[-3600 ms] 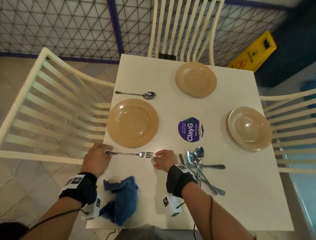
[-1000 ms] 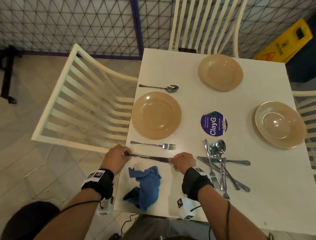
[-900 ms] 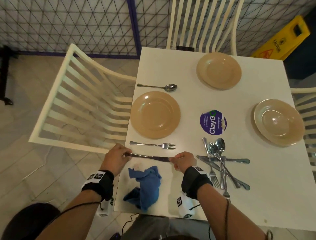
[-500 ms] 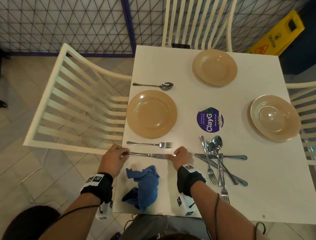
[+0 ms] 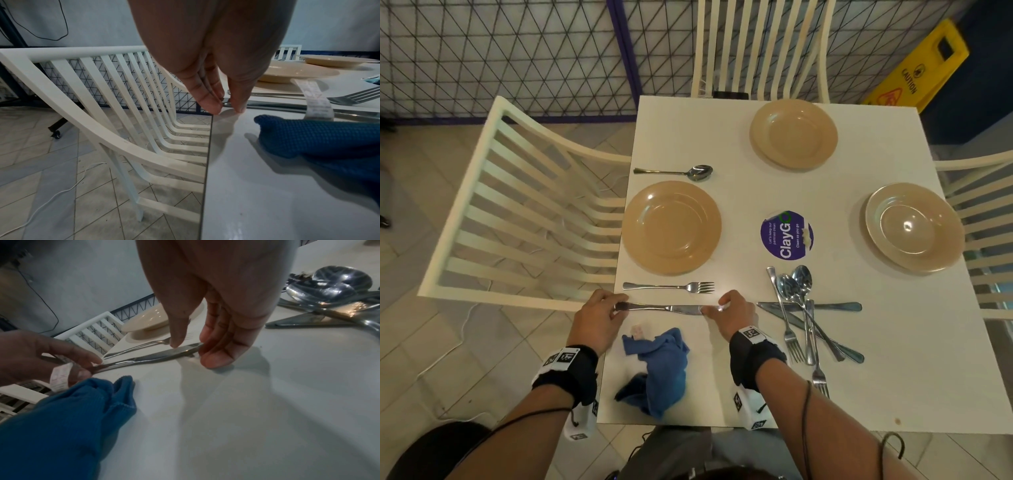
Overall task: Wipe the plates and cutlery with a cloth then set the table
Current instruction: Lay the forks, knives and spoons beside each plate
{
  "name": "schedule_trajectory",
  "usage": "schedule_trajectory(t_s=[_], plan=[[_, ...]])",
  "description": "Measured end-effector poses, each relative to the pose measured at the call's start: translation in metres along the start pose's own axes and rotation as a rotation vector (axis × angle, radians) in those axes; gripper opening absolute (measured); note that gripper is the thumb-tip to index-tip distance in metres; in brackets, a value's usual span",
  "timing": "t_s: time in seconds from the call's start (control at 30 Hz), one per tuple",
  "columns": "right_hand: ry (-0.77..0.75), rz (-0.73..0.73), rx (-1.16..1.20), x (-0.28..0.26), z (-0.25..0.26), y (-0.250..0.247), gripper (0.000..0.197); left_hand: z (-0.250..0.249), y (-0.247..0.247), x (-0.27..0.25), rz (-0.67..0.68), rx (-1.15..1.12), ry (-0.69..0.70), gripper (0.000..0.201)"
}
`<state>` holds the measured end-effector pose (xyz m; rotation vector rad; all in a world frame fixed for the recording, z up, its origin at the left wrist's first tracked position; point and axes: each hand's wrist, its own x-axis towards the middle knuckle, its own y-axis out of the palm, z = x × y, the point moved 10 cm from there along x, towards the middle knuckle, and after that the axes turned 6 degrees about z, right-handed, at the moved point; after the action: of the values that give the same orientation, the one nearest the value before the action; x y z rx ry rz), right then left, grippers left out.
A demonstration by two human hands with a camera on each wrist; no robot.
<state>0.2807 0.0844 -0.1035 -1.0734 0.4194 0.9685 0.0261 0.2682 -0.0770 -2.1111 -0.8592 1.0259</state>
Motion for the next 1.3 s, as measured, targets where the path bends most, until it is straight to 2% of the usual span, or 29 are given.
schedule_trajectory(t_s=[0.23, 0.33, 0.47, 0.53, 0.6, 0.7, 0.83, 0.93, 1.03, 1.13, 1.3], plan=[[-0.030, 0.044, 0.001, -0.011, -0.008, 0.000, 0.044, -0.001, -0.002, -0.007, 0.025, -0.009, -0.015, 0.037], [-0.086, 0.053, -0.008, -0.022, -0.014, -0.009, 0.039, -0.003, -0.011, -0.014, 0.011, -0.038, -0.029, 0.039], [-0.175, -0.123, -0.025, -0.043, -0.040, -0.060, 0.021, -0.020, -0.042, -0.029, -0.096, -0.094, -0.024, 0.039], [-0.152, -0.219, -0.060, -0.049, -0.064, -0.087, 0.016, -0.041, -0.056, -0.040, -0.154, -0.141, 0.019, 0.038], [-0.108, -0.249, -0.093, -0.048, -0.081, -0.100, 0.014, -0.071, -0.060, -0.049, -0.174, -0.176, 0.089, 0.036], [-0.050, -0.202, -0.196, -0.037, -0.090, -0.101, 0.020, -0.118, -0.050, -0.056, -0.152, -0.194, 0.182, 0.033], [-0.065, -0.138, -0.389, -0.025, -0.086, -0.094, 0.027, -0.165, -0.023, -0.066, -0.116, -0.214, 0.230, 0.032], [-0.071, -0.081, -0.475, -0.023, -0.083, -0.087, 0.028, -0.186, 0.010, -0.077, -0.038, -0.240, 0.204, 0.031], [-0.056, -0.003, -0.451, -0.024, -0.087, -0.085, 0.026, -0.200, 0.047, -0.086, 0.030, -0.189, 0.182, 0.029], [-0.096, 0.088, -0.400, -0.026, -0.095, -0.079, 0.028, -0.202, 0.089, -0.097, 0.149, -0.172, 0.076, 0.029], [-0.139, 0.294, -0.375, -0.024, -0.107, -0.060, 0.047, -0.206, 0.146, -0.114, 0.289, -0.022, -0.024, 0.030]])
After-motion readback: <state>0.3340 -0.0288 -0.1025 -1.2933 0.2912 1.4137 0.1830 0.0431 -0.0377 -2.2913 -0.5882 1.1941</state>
